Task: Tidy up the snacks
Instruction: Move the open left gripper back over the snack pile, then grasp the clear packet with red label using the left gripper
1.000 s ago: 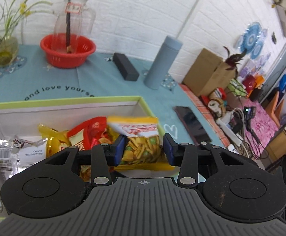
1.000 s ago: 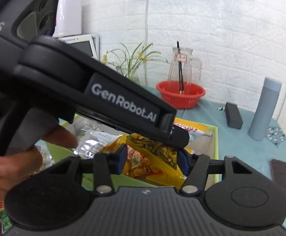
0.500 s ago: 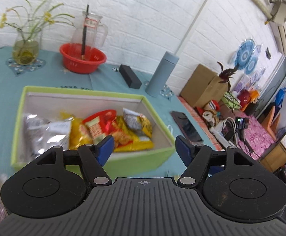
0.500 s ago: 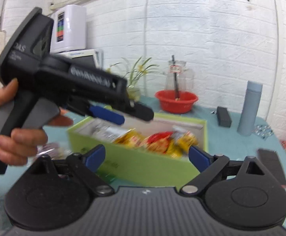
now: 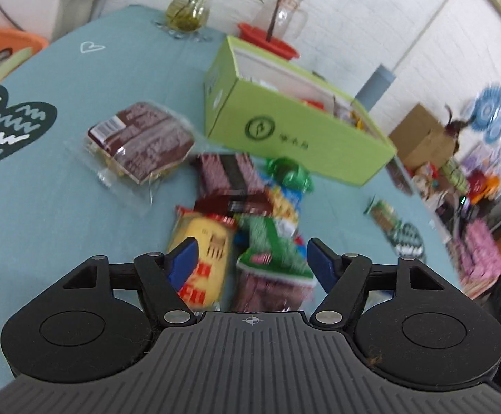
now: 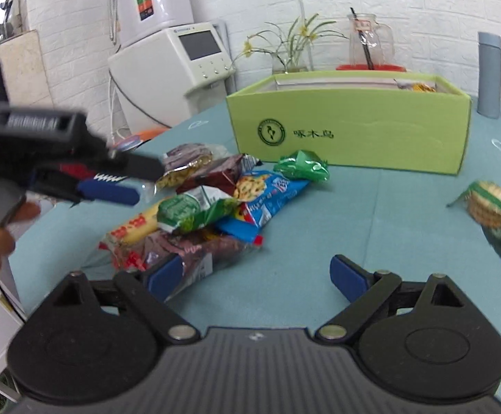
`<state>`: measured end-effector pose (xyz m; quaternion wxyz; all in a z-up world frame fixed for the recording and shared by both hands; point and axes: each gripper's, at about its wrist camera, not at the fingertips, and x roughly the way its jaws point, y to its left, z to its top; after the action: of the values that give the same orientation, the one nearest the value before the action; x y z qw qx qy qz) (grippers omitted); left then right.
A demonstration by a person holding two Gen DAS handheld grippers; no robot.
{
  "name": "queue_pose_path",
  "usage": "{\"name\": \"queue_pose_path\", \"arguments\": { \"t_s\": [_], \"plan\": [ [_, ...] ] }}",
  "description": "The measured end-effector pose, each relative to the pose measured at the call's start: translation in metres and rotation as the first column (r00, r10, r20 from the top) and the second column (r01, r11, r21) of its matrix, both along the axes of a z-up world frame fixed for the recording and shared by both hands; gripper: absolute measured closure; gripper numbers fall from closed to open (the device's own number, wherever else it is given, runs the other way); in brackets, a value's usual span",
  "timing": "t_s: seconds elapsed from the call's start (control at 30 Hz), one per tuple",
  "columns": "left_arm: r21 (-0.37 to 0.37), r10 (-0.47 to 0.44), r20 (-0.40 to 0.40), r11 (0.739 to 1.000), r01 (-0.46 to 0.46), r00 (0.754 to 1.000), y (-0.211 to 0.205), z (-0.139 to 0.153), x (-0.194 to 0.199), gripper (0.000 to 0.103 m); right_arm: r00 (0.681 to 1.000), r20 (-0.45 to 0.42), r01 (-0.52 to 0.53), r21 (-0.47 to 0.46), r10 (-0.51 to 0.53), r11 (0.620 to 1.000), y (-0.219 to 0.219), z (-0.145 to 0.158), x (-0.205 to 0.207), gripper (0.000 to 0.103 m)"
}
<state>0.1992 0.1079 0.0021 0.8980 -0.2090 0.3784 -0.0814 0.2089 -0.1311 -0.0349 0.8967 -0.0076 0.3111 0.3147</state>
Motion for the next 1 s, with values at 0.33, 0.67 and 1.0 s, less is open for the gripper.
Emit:
{"name": "queue_pose_path", "arguments": {
  "t_s": [0.33, 0.67, 1.0],
  "plan": [
    [-0.030, -0.217, -0.043, 0.976, 0.216, 0.975, -0.078, -0.029, 0.040, 0.075, 0.992, 0.042, 0.117, -0.017, -0.116, 0.993, -0.027, 0.010, -0.008, 0.010],
    [-0.041, -0.388, -0.024, 0.921, 0.387, 0.922, -0.162, -0.022, 0.072, 0.070, 0.960, 0.048, 0.279, -0.045, -0.276, 0.959, -0.076, 0.007, -0.016, 0.010],
    [0.031, -0.199, 0.021, 0.980, 0.199, 0.980, -0.072, 0.011, 0.013, 0.057, 0.990, 0.038, 0.137, 0.019, -0.138, 0.990, -0.068, 0.011, -0.026, 0.010]
  ]
}}
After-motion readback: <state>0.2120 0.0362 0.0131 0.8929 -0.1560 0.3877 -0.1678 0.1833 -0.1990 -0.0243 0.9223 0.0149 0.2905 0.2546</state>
